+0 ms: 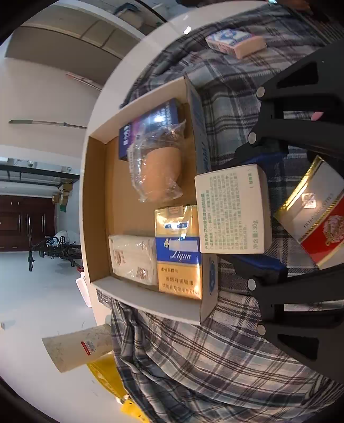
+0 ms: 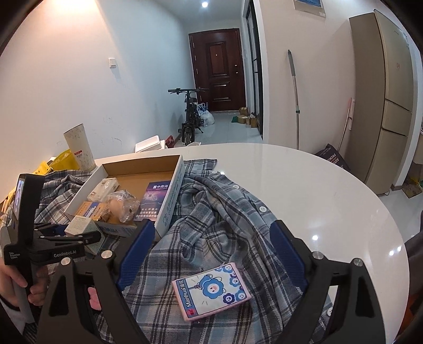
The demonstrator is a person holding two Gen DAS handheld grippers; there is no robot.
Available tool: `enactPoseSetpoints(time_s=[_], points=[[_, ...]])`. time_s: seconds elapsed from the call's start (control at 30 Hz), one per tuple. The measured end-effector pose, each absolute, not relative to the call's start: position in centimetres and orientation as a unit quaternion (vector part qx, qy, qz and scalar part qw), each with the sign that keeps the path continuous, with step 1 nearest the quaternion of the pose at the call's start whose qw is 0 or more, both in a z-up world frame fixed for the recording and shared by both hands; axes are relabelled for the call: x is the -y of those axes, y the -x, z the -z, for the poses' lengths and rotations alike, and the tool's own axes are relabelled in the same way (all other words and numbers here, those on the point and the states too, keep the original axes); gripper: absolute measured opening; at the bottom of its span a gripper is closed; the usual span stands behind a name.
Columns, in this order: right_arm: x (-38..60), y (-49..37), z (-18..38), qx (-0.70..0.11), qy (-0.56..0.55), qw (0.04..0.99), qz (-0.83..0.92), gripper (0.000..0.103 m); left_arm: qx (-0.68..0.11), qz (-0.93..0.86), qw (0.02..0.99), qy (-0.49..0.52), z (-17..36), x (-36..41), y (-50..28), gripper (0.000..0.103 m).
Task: Organize objects
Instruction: 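Grasp the white product box with the left gripper while the right moves to the Manhua pack, then grasp the pink-blue Manhua card pack with the right gripper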
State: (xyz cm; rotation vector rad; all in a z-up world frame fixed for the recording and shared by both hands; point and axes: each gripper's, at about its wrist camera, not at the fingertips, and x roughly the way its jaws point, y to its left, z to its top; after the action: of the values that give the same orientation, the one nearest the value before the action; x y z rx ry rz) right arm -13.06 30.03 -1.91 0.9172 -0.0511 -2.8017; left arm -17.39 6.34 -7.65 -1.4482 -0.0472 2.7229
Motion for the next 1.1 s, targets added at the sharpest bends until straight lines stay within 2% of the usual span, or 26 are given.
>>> enactPoseSetpoints(time_s=[0.23, 0.57, 1.1], points=[[-30.0, 13.1, 1.9, 0.018, -0.313, 0.103, 0.944, 0.088, 0.036, -0.909, 0.039, 0.414, 3.6, -5.7, 14.5, 0.056], [-29.7, 13.9, 3.3, 0.012, -0.372, 0.14, 0.917, 0.088, 0.0, -0.959, 0.083, 0.27, -0.4, -6.0, 9.7, 0.056], [-28.8, 15.0, 6.9, -0.053, -0.465, 0.152, 0.871, 0.088, 0.016, -0.956, 0.065, 0.286, 2.4, -4.3, 11.0, 0.056]])
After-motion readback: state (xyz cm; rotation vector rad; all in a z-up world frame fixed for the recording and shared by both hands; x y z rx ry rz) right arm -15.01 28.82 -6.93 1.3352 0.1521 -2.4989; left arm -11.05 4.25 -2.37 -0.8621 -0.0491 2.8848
